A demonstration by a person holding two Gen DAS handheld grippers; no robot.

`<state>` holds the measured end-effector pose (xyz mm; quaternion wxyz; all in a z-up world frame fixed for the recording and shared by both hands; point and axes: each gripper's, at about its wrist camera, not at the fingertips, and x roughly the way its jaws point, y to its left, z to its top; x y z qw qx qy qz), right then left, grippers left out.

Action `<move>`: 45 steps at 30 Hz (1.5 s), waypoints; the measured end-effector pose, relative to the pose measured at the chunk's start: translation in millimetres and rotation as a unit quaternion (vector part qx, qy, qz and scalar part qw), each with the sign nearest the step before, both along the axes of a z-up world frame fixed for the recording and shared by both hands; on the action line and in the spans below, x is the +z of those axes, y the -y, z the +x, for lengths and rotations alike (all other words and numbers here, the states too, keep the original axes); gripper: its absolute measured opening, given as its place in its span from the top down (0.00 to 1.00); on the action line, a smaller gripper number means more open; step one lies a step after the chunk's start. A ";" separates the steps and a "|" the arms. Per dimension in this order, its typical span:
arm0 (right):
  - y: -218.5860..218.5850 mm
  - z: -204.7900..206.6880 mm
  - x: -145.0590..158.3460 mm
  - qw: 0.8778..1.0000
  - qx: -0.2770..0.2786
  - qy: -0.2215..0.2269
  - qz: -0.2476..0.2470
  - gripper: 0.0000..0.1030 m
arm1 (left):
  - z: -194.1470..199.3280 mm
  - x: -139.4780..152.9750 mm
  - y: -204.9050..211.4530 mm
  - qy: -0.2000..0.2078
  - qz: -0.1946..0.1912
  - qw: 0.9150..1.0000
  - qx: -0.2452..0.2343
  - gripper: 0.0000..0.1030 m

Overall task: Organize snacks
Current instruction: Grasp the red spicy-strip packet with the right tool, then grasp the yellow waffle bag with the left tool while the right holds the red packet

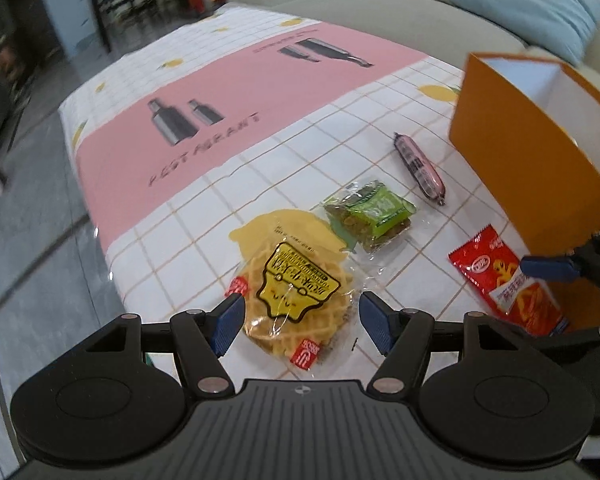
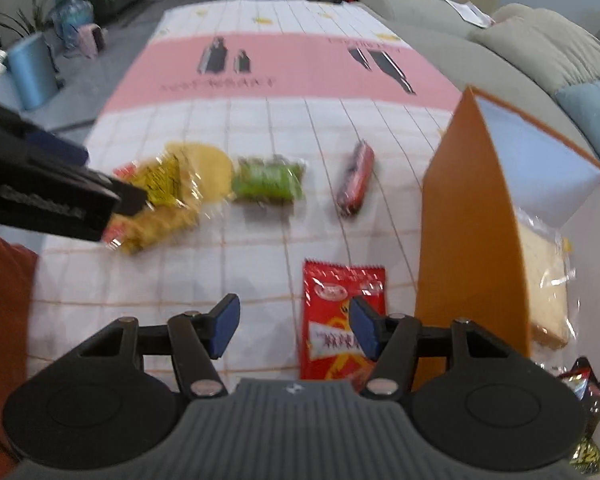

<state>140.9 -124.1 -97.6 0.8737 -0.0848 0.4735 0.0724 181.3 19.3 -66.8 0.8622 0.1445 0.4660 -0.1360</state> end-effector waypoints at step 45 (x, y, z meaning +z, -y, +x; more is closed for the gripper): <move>10.9 -10.0 -4.9 1.000 -0.005 -0.004 0.009 1.00 | -12.9 -22.9 42.9 -0.015 0.050 0.995 -0.085 1.00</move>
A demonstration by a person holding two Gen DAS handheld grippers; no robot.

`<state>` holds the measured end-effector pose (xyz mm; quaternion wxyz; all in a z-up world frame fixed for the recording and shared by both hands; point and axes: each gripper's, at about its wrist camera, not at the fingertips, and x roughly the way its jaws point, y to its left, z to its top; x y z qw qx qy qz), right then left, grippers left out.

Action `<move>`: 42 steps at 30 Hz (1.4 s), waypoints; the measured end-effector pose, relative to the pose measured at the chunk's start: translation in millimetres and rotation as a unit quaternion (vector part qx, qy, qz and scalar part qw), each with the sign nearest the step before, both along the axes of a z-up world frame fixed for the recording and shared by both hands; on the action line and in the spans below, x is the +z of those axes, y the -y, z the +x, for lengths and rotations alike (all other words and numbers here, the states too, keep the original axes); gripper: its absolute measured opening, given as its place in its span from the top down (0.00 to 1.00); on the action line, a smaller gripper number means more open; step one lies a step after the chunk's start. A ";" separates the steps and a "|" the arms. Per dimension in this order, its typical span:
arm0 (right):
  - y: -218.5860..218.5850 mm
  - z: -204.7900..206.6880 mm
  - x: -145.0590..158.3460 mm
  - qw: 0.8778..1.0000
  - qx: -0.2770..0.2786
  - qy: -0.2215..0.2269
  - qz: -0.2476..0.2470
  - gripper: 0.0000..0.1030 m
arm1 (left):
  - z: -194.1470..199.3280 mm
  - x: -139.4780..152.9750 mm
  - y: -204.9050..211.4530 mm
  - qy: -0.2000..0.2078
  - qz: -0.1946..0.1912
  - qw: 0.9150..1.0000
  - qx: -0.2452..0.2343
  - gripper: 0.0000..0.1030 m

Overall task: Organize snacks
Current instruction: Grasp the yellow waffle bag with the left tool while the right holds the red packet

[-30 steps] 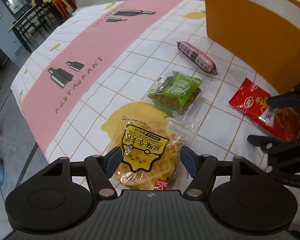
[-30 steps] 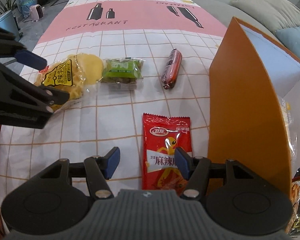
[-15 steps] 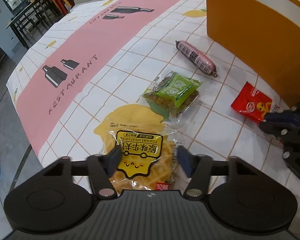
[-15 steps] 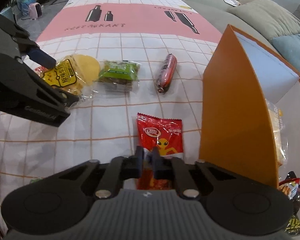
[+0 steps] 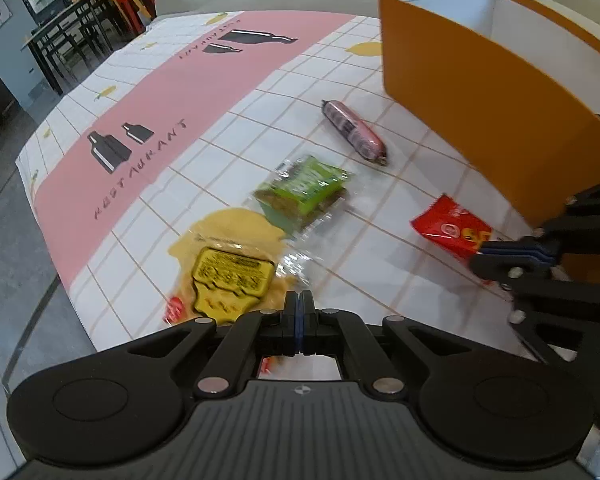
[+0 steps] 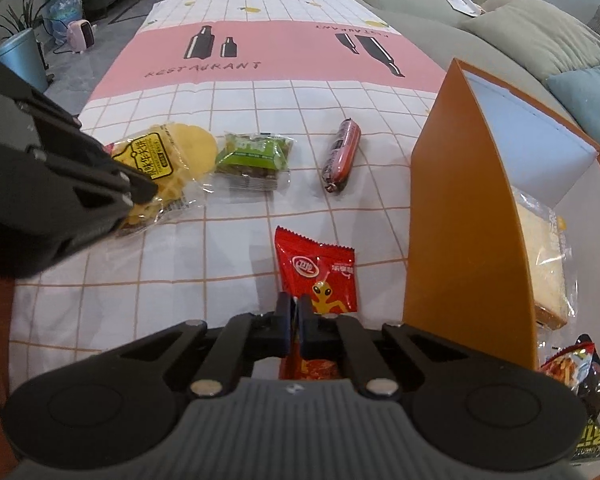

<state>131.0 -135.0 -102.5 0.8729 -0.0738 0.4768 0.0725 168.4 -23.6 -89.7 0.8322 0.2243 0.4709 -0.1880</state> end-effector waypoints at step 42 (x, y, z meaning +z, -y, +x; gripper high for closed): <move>2.9 23.8 -11.5 0.997 0.000 -0.029 0.078 0.97 | 44.7 -27.4 -29.9 -0.001 0.038 0.998 -0.057 0.00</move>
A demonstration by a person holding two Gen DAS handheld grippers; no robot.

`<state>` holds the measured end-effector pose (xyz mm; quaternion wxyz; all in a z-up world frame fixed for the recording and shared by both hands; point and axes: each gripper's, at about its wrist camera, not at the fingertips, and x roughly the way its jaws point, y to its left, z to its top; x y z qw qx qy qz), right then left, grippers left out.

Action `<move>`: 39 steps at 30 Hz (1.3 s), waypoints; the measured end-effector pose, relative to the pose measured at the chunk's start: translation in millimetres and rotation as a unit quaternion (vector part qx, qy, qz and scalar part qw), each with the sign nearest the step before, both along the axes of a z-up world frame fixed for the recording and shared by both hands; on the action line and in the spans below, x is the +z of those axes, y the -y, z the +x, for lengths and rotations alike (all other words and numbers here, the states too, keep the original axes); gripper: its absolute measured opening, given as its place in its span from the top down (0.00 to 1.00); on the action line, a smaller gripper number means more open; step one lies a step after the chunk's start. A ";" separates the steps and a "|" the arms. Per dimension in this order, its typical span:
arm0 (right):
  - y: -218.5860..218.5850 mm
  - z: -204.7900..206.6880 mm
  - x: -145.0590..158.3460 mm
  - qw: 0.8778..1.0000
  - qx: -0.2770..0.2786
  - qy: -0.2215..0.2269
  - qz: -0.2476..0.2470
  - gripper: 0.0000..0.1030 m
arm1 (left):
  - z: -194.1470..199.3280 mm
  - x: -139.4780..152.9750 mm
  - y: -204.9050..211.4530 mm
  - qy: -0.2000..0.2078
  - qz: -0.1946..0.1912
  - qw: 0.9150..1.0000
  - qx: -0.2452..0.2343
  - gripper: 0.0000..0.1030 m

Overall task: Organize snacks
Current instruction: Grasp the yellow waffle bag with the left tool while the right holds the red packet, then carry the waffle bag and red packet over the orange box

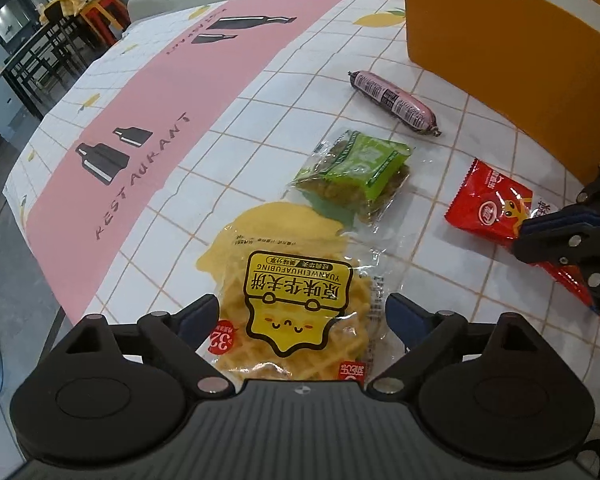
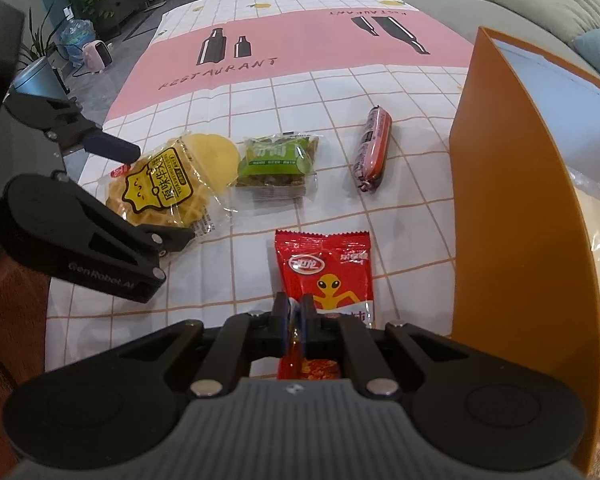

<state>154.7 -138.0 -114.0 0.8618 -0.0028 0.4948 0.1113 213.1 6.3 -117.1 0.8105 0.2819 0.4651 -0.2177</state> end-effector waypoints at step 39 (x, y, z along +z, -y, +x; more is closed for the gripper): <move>11.4 -45.2 69.5 0.998 -0.003 0.066 0.018 1.00 | -67.9 68.9 10.8 -0.019 -0.127 0.979 0.160 0.18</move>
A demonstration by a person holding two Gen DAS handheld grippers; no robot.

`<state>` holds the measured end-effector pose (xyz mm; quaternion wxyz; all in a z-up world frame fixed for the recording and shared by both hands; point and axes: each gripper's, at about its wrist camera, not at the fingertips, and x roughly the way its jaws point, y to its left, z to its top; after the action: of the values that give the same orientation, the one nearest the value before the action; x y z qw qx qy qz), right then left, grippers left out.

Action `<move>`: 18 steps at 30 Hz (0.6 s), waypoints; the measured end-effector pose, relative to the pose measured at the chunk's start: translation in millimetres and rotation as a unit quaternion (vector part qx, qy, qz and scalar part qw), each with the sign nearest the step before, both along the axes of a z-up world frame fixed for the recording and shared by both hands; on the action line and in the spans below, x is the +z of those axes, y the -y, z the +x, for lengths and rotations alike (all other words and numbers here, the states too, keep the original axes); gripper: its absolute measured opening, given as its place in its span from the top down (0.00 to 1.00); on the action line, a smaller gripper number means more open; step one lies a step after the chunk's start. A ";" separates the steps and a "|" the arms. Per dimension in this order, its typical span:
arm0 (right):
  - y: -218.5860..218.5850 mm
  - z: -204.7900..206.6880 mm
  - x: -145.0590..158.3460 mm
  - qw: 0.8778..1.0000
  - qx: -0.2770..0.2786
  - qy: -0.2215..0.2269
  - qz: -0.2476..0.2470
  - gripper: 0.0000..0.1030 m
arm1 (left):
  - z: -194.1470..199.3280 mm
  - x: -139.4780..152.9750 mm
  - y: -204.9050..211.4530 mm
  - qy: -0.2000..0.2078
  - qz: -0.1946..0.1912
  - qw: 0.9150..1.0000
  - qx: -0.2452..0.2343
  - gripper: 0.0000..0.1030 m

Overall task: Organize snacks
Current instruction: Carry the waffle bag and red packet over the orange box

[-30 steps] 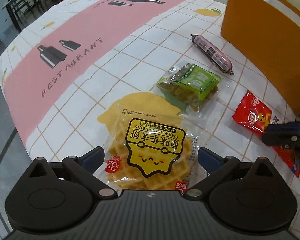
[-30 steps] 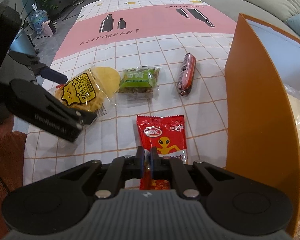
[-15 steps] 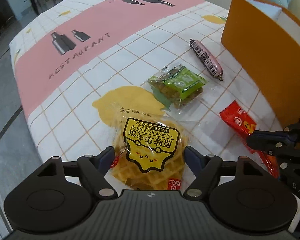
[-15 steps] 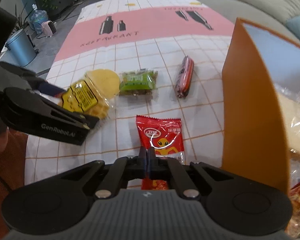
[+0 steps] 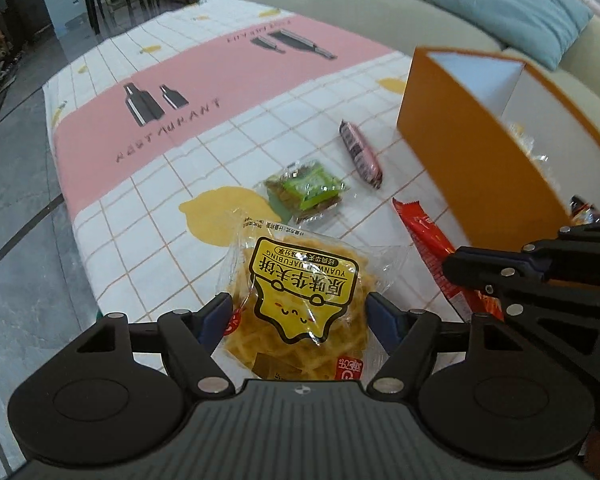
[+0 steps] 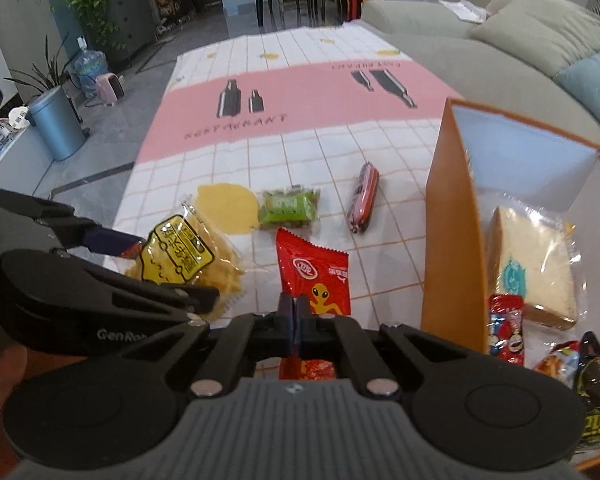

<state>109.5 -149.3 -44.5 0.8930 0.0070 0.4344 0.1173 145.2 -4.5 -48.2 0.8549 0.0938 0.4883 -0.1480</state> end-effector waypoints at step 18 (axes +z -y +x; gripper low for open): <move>68.8 -54.4 102.8 0.990 -0.059 0.122 0.030 1.00 | -27.6 100.2 55.2 0.086 -0.053 0.993 -0.054 0.18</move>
<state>55.1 -218.1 58.3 0.9439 0.0451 0.3178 0.0776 117.6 -59.7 52.0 0.8881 0.0874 0.3989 -0.2110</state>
